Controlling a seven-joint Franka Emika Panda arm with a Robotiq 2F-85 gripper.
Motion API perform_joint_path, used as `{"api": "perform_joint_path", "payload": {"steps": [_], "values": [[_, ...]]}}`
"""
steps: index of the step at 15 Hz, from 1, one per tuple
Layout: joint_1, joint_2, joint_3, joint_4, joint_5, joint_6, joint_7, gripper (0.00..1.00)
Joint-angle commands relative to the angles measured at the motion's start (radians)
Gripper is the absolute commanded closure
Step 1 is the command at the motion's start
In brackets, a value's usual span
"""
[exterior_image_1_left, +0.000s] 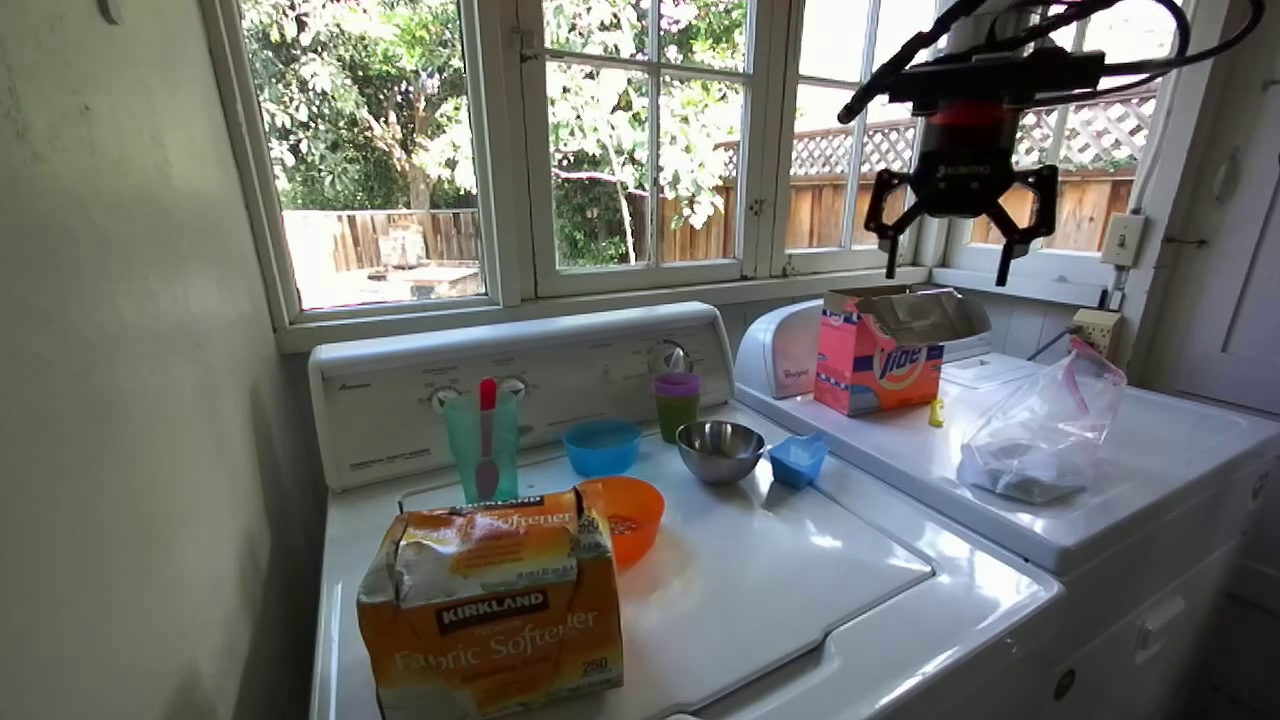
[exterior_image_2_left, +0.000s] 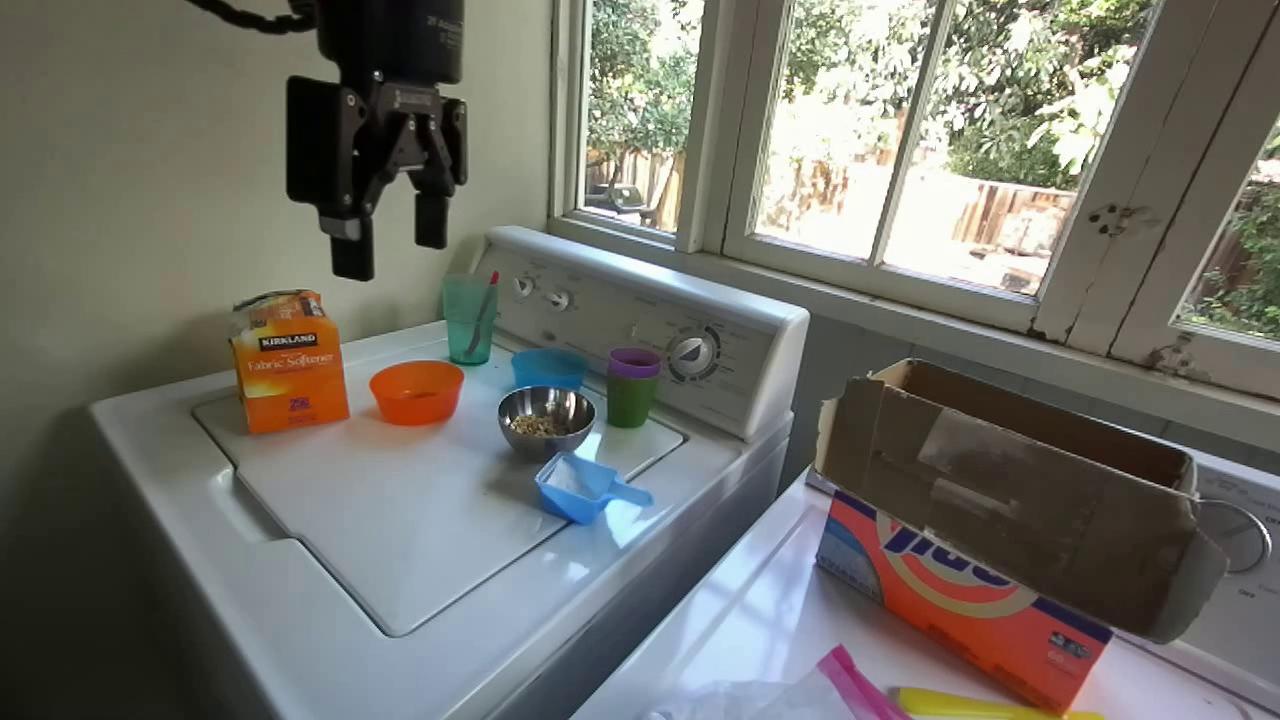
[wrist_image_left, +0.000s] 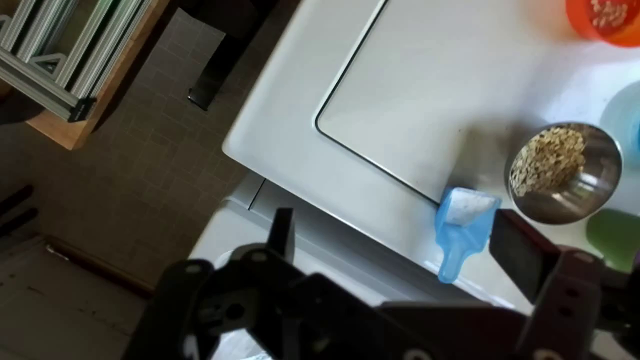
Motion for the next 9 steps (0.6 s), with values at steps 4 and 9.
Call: {"api": "perform_joint_path", "payload": {"steps": [4,9], "values": [[-0.025,0.09,-0.063,0.077,-0.009,-0.003,0.048,0.0],[-0.032,0.139,-0.079,0.112,-0.003,-0.018,0.066,0.0]]}}
